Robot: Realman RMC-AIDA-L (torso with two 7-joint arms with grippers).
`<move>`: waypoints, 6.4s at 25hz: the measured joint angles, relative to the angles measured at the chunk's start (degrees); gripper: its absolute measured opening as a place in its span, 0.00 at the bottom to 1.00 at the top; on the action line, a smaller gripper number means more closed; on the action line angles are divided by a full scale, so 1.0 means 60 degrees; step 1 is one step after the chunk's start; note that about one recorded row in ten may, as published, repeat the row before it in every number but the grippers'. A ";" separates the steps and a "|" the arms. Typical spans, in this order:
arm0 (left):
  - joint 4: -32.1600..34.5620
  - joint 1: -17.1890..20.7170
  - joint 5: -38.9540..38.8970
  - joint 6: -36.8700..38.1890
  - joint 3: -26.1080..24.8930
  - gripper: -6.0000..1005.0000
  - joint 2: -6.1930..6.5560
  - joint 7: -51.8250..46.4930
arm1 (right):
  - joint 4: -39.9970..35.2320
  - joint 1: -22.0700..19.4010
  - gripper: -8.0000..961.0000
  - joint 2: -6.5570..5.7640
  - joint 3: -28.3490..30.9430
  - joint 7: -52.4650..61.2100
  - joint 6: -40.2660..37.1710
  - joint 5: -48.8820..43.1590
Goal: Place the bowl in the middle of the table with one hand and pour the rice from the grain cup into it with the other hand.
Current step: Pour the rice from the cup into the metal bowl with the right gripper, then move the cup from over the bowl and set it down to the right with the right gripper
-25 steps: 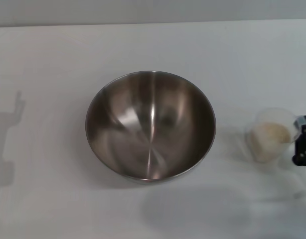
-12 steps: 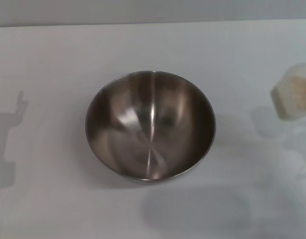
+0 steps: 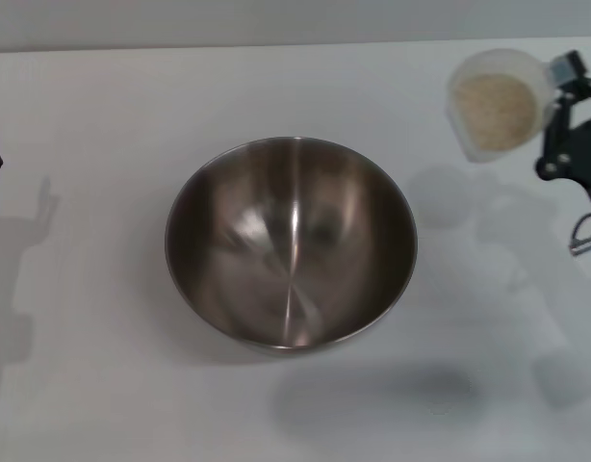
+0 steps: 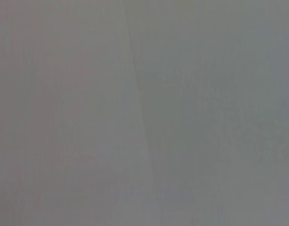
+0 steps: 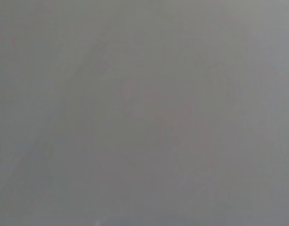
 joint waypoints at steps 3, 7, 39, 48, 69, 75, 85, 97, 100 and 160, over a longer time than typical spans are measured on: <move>-0.0024 -0.0003 0.0002 0.0000 0.0000 0.82 0.0000 0.0000 | 0.0100 0.0313 0.02 0.0014 -0.0220 -0.1176 0.0468 -0.0022; -0.0026 -0.0018 0.0001 -0.0038 0.0001 0.82 -0.0001 0.0000 | 0.0584 0.0488 0.02 0.0024 -0.0358 -0.3422 0.1025 -0.0372; -0.0040 0.0029 -0.0013 -0.0085 0.0015 0.82 -0.0001 0.0000 | 0.2628 0.0635 0.02 0.0074 -0.0170 -1.3278 0.2229 -0.1957; -0.0040 0.0026 -0.0013 -0.0080 0.0037 0.82 -0.0001 0.0000 | 0.2744 0.0705 0.02 0.0074 -0.0138 -1.4430 0.2673 -0.2001; -0.0055 0.0014 -0.0013 -0.0011 0.0104 0.82 -0.0001 0.0000 | 0.3266 0.0848 0.02 0.0073 -0.0149 -1.7253 0.3561 -0.2015; -0.0054 0.0021 -0.0013 -0.0010 0.0104 0.82 -0.0001 0.0000 | 0.3413 0.0895 0.02 0.0073 -0.0170 -1.8035 0.3738 -0.2016; -0.0053 0.0026 -0.0013 -0.0018 0.0102 0.82 -0.0001 0.0000 | 0.3680 0.0816 0.02 0.0081 -0.0158 -2.0303 0.4134 -0.2016; -0.0054 0.0041 -0.0013 -0.0037 0.0102 0.82 -0.0001 0.0000 | 0.3889 0.0796 0.02 0.0088 -0.0238 -2.1670 0.4485 -0.2115; -0.0053 0.0048 -0.0013 -0.0045 0.0102 0.82 -0.0001 0.0000 | 0.3901 0.0787 0.02 0.0089 -0.0238 -2.1718 0.4493 -0.2173; -0.0105 0.0085 -0.0013 0.0004 0.0305 0.82 -0.0001 0.0000 | -0.0040 -0.0629 0.02 -0.0016 0.3609 0.1714 0.1835 -0.2147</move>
